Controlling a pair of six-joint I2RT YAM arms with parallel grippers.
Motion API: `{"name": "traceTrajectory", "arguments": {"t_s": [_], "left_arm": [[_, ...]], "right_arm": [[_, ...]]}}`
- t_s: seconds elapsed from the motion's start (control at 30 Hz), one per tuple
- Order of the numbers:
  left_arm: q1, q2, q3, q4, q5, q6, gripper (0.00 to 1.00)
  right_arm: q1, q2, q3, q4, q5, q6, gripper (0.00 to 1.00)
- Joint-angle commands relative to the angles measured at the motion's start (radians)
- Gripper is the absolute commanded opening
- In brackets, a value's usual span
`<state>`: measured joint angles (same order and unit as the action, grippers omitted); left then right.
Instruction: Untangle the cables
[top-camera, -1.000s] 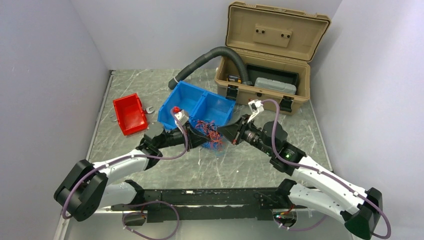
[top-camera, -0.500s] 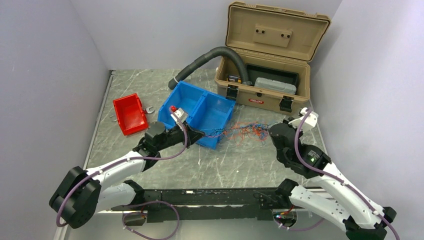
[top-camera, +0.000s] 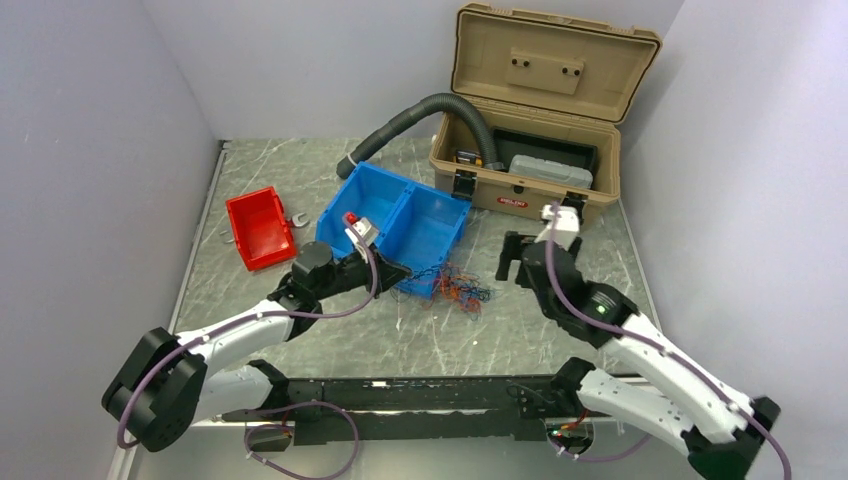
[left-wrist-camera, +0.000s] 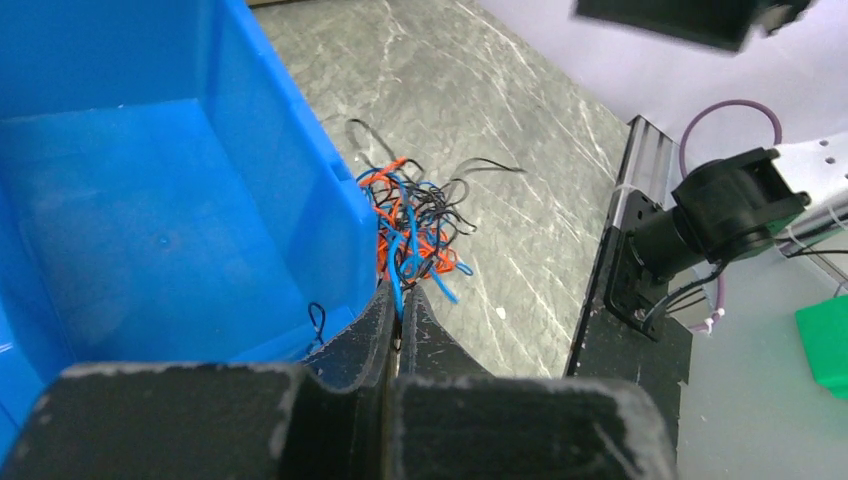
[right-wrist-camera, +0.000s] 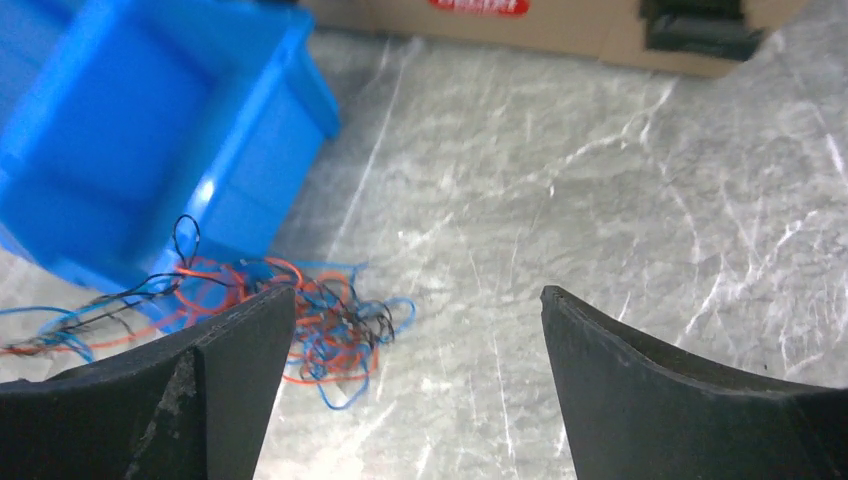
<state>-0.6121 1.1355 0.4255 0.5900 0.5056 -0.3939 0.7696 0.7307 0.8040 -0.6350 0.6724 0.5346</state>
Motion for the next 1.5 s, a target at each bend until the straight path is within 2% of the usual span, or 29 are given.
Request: {"name": "traceTrajectory", "arguments": {"t_s": [0.0,0.2,0.33,0.43,0.6,0.73,0.87,1.0,1.07,1.1,1.13,1.23,1.3,1.33,1.47], "left_arm": [[0.003,-0.001,0.035,0.083,0.077,0.017,0.0],[0.003,-0.022,0.027,0.088,0.09,0.023,0.0],[0.003,-0.034,0.017,0.093,0.089,0.024,0.0],[0.004,-0.029,0.028,0.083,0.097,0.025,0.0],[0.003,-0.019,0.034,0.082,0.111,0.023,0.0],[0.004,-0.021,0.029,0.092,0.119,0.023,0.0],[0.004,-0.026,0.027,0.092,0.121,0.026,0.0],[0.004,-0.033,0.021,0.107,0.129,0.026,0.02],[0.004,-0.039,0.013,0.118,0.136,0.027,0.11],[0.003,-0.042,0.01,0.126,0.135,0.026,0.17],[0.004,-0.045,0.009,0.129,0.137,0.027,0.28],[0.002,-0.046,0.007,0.132,0.14,0.024,0.72],[0.001,-0.041,0.009,0.139,0.153,0.018,0.93],[0.001,-0.038,0.011,0.141,0.159,0.012,0.99],[-0.001,-0.011,0.019,0.173,0.201,-0.011,0.99]], "right_arm": [[-0.016,0.174,0.042,-0.018,-0.135,-0.043,0.94],[-0.07,0.271,-0.045,0.12,-0.327,-0.052,0.93],[-0.186,0.309,-0.106,0.217,-0.512,-0.078,0.84],[-0.219,0.355,-0.131,0.27,-0.625,-0.099,0.82],[-0.219,0.464,-0.154,0.35,-0.707,-0.105,0.81],[-0.218,0.577,-0.15,0.38,-0.754,-0.102,0.75],[-0.218,0.617,-0.182,0.427,-0.748,-0.08,0.59],[-0.218,0.531,-0.209,0.465,-0.789,-0.087,0.21],[-0.217,0.442,-0.214,0.459,-0.779,-0.097,0.02],[-0.218,0.389,-0.215,0.452,-0.771,-0.104,0.0],[-0.217,0.345,-0.211,0.438,-0.768,-0.115,0.0],[-0.217,0.228,-0.181,0.408,-0.818,-0.154,0.0],[-0.216,0.179,-0.151,0.392,-0.877,-0.167,0.0],[-0.216,0.167,-0.138,0.388,-0.904,-0.164,0.0],[-0.216,0.132,-0.116,0.418,-0.997,-0.106,0.0]]}}
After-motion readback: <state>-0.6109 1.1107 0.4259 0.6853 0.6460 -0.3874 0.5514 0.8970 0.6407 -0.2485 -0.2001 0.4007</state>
